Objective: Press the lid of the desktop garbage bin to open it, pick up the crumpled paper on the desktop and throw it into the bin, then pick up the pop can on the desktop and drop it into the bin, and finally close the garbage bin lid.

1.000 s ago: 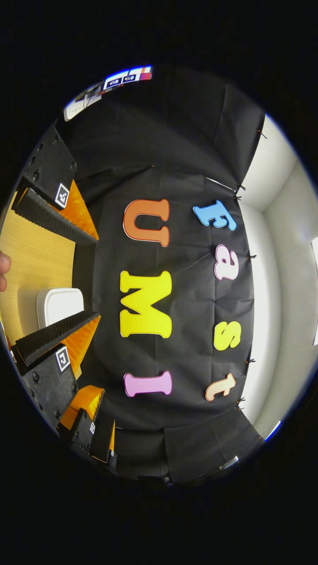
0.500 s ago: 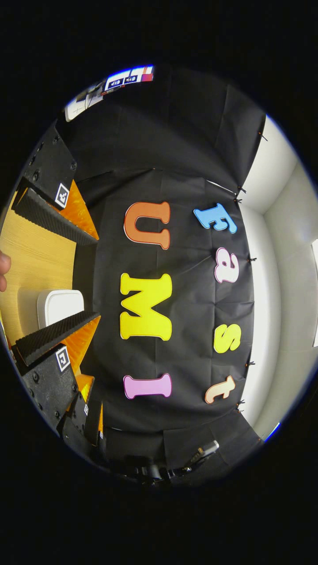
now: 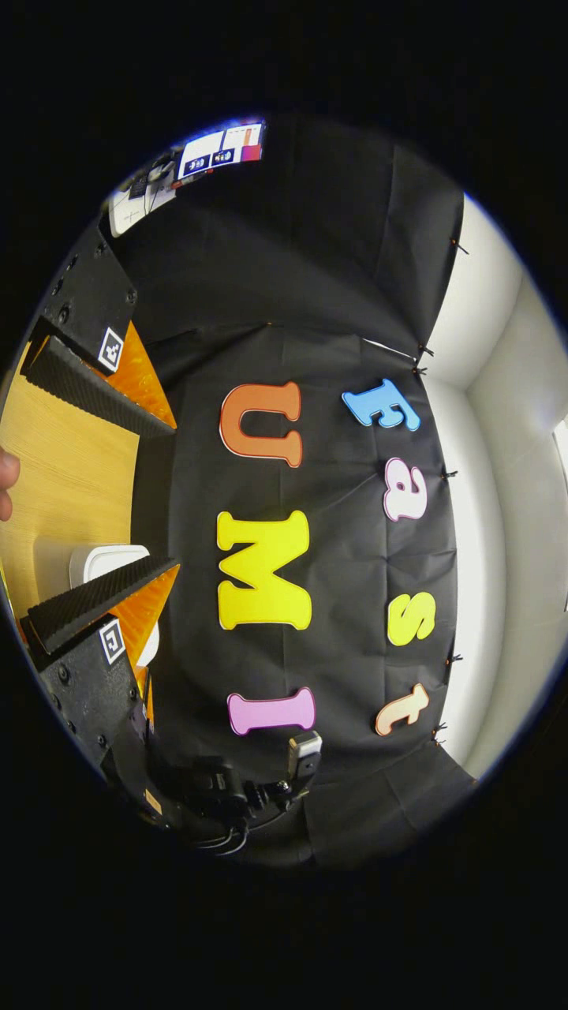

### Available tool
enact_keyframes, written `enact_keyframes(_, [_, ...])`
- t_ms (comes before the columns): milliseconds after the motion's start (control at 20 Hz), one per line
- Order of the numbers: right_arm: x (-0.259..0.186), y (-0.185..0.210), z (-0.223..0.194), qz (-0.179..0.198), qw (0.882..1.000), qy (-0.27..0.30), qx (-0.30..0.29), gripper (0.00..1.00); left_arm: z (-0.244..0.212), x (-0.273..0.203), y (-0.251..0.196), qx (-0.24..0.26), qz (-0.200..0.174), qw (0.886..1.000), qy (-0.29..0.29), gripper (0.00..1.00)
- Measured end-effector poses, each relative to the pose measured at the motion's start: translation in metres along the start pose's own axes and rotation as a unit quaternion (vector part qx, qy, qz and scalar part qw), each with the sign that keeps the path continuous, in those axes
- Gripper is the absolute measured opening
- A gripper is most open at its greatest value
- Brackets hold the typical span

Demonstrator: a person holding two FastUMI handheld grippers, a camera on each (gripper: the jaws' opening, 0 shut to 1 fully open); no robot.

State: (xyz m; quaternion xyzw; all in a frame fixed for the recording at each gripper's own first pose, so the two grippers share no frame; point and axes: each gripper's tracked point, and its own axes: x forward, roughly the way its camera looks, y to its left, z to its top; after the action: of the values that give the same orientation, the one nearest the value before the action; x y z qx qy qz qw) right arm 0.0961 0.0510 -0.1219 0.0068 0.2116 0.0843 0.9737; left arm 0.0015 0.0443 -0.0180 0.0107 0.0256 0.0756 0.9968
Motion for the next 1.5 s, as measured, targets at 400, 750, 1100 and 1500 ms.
enact_keyframes(400, [0.020, 0.010, -0.039, 0.024, 0.997, 0.068, -0.005, 0.02, -0.006, -0.003, 0.014, 0.007, 0.024, 1.000, 0.008, 0.97])
enact_keyframes(750, [0.020, 0.010, -0.039, 0.024, 0.998, 0.058, -0.027, 0.04, -0.017, -0.001, 0.006, -0.004, 0.012, 1.000, 0.025, 0.97])
enact_keyframes(1100, [-0.007, -0.013, 0.007, -0.001, 1.000, 0.006, 0.017, 0.60, -0.018, -0.004, -0.006, -0.010, -0.009, 1.000, 0.024, 0.97])
enact_keyframes(1500, [-0.051, -0.031, 0.029, -0.015, 0.997, -0.074, 0.010, 0.92, -0.031, -0.010, -0.023, -0.018, -0.040, 0.998, 0.042, 0.98])
